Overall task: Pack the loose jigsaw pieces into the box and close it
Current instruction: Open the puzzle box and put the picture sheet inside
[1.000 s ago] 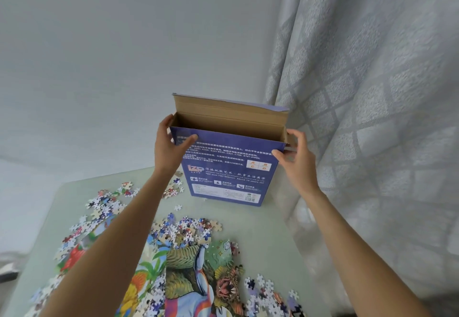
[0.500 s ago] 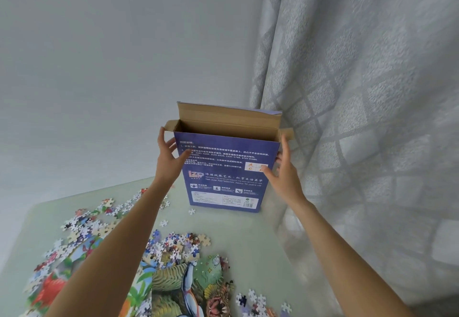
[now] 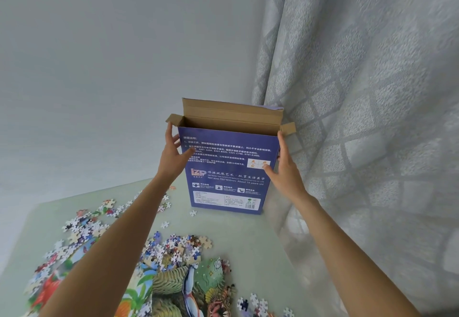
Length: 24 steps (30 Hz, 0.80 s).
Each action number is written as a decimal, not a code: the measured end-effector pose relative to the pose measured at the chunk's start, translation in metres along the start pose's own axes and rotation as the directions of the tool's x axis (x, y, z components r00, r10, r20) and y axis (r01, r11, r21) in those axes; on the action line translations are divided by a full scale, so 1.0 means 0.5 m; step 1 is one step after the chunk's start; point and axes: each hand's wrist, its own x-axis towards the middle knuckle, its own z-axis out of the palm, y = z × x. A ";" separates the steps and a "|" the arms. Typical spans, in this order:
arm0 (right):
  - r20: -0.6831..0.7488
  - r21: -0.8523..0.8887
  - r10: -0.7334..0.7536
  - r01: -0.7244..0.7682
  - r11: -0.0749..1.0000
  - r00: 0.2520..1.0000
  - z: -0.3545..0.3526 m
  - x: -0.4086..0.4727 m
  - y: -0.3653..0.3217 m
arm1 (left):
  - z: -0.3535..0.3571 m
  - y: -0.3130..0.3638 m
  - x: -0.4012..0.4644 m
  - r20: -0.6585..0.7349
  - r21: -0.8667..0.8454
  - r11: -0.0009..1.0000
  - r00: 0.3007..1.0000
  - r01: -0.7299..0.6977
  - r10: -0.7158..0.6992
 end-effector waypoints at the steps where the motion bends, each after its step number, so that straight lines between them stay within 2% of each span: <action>1: 0.009 0.001 0.001 -0.001 1.000 1.000 -0.001 0.000 -0.001 | 0.002 0.000 0.001 -0.009 0.005 1.000 1.000 -0.004 0.004; 5: 0.028 -0.026 -0.007 0.008 1.000 1.000 -0.008 -0.007 -0.012 | 0.004 -0.004 0.004 -0.023 0.031 0.999 1.000 -0.015 0.015; 8: -0.081 -0.111 -0.057 0.048 0.993 0.995 -0.009 -0.026 -0.021 | 0.001 -0.001 -0.004 -0.047 0.077 0.997 0.999 -0.011 0.014; 10: -0.170 -0.185 -0.118 0.086 0.979 0.978 0.000 -0.056 -0.023 | -0.002 0.000 -0.029 -0.114 0.113 0.993 0.993 -0.025 0.038; 12: -0.193 -0.224 -0.193 0.148 0.963 0.962 0.024 -0.092 -0.021 | -0.006 -0.012 -0.061 -0.155 0.133 0.989 0.984 -0.070 0.091; 15: -0.087 -0.226 -0.222 0.198 0.954 0.971 0.084 -0.135 -0.005 | -0.012 -0.065 -0.102 -0.096 0.243 0.965 0.988 -0.094 0.121; 19: 0.093 -0.216 -0.163 0.180 0.960 0.982 0.170 -0.157 0.031 | -0.021 -0.159 -0.136 0.041 0.390 0.919 0.998 -0.063 0.051; 22: 0.284 -0.202 -0.130 0.192 0.960 0.950 0.236 -0.158 0.048 | -0.030 -0.249 -0.163 0.120 0.550 0.835 0.991 -0.011 -0.065; 24: 0.455 -0.196 -0.094 0.203 0.959 0.885 0.290 -0.157 0.064 | -0.040 -0.312 -0.191 0.153 0.679 0.732 0.965 0.055 -0.215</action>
